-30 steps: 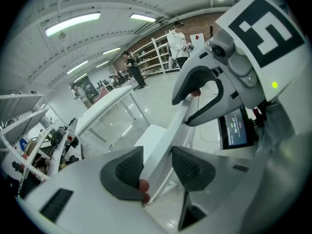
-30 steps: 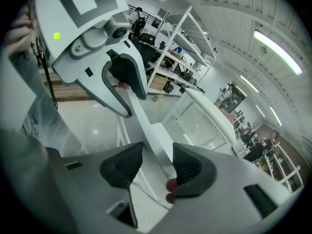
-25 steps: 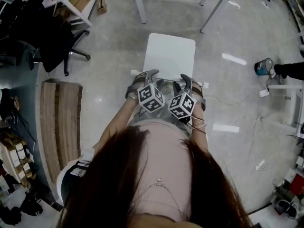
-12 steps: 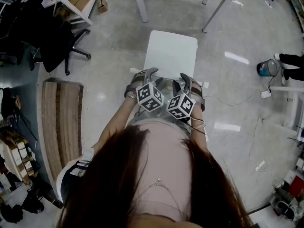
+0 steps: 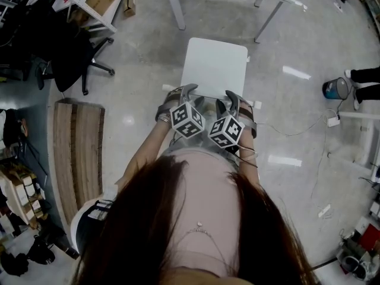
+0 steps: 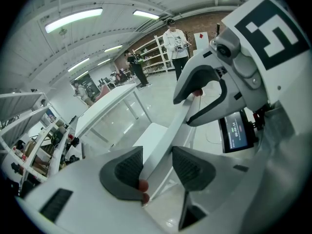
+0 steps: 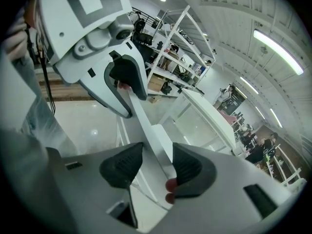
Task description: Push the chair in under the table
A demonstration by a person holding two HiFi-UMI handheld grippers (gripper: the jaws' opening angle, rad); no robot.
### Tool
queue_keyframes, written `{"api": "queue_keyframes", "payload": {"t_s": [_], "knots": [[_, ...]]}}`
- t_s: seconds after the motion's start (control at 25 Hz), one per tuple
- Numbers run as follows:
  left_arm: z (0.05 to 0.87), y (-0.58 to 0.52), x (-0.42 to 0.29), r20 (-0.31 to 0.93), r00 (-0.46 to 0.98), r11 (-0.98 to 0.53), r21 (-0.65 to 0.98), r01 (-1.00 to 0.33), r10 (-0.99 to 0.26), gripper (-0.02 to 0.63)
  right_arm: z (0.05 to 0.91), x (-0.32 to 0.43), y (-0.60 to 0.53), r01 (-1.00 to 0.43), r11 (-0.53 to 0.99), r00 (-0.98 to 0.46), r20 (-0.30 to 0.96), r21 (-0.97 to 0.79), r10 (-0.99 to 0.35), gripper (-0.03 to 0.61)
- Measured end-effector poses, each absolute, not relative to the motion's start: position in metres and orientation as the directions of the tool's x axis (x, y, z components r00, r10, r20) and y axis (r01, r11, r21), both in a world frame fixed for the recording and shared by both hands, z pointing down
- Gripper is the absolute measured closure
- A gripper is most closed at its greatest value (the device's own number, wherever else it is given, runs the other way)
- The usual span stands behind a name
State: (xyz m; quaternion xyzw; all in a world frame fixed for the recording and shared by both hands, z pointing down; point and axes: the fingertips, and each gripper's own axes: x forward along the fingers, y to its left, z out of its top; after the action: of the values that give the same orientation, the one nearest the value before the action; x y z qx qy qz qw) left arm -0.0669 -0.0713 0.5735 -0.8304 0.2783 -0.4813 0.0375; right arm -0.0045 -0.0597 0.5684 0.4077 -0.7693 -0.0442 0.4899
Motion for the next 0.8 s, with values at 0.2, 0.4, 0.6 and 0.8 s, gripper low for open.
{"api": "queue_keyframes", "payload": {"t_s": [0.2,0.4,0.6,0.8], "knots": [[0.574,-0.078,-0.065,0.779,0.379,-0.841,-0.330,-0.429,-0.499,0.423,0.568,-0.002,-0.066,-0.581,0.664,-0.192,0.714,0.470,-0.673,0.385],[0.575,-0.088,-0.058,0.779,0.376,-0.838,-0.331,-0.434,-0.502,0.423,0.570,0.005,-0.077,-0.578,0.667,-0.198,0.713,0.469,-0.673,0.385],[0.574,-0.097,-0.053,0.779,0.376,-0.838,-0.330,-0.435,-0.502,0.423,0.569,0.010,-0.087,-0.577,0.671,-0.197,0.718,0.466,-0.668,0.385],[0.575,-0.105,-0.049,0.780,0.378,-0.841,-0.329,-0.430,-0.499,0.423,0.570,0.014,-0.095,-0.578,0.679,-0.196,0.730,0.453,-0.654,0.385]]}}
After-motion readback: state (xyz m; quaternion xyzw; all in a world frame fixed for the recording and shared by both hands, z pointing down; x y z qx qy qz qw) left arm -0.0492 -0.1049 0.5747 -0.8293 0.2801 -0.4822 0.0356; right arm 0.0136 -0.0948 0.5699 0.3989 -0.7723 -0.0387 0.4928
